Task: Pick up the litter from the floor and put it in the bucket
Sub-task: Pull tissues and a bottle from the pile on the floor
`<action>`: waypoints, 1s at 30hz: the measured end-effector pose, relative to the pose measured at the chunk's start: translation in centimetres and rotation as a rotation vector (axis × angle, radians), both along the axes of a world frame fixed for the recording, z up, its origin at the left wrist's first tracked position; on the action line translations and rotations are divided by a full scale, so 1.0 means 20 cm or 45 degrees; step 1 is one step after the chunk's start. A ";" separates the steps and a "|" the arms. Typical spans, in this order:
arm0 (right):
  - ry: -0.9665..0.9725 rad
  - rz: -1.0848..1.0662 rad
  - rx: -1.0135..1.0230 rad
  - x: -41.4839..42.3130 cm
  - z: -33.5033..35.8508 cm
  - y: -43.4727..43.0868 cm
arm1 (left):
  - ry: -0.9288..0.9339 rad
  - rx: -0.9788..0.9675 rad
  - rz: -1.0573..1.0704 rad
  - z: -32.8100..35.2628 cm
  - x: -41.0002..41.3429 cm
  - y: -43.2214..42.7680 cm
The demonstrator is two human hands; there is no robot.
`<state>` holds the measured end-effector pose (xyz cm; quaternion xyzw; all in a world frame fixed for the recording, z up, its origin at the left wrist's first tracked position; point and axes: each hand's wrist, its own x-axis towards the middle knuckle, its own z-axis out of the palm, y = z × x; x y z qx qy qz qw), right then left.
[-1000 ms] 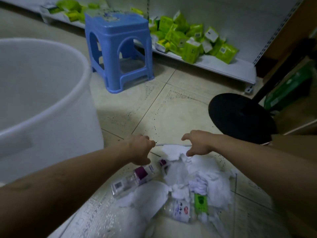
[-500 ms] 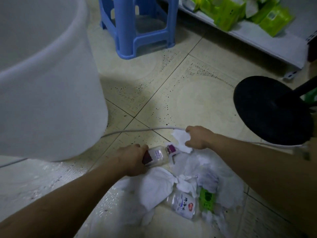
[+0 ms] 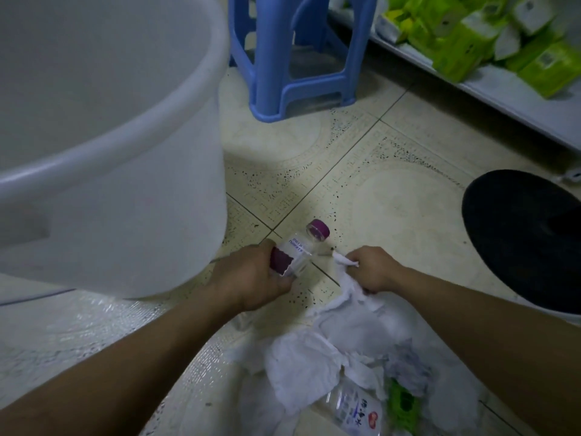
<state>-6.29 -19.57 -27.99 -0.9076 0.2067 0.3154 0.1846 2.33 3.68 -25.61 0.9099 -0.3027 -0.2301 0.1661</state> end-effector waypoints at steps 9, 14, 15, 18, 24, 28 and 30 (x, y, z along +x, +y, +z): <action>-0.464 -0.616 0.472 0.01 0.38 -0.04 | -0.038 -0.234 0.130 0.20 0.06 -0.09; -0.541 -0.829 0.654 -0.01 0.63 -0.03 | -0.006 -0.349 0.144 0.38 0.05 -0.14; -0.561 -0.899 0.710 -0.01 0.68 -0.04 | -0.005 -0.373 0.142 0.42 0.05 -0.15; -0.707 -1.003 0.788 -0.03 0.83 -0.02 | 0.011 -0.485 0.148 0.57 0.06 -0.20; -1.123 -0.973 0.708 0.00 1.12 0.07 | -0.264 -0.614 0.030 1.00 0.17 -0.26; -1.341 -0.821 0.714 0.13 1.29 0.19 | -0.450 -0.640 0.007 1.31 0.27 -0.20; -1.429 -0.741 0.718 0.21 1.37 0.28 | -0.562 -0.611 0.017 1.44 0.33 -0.13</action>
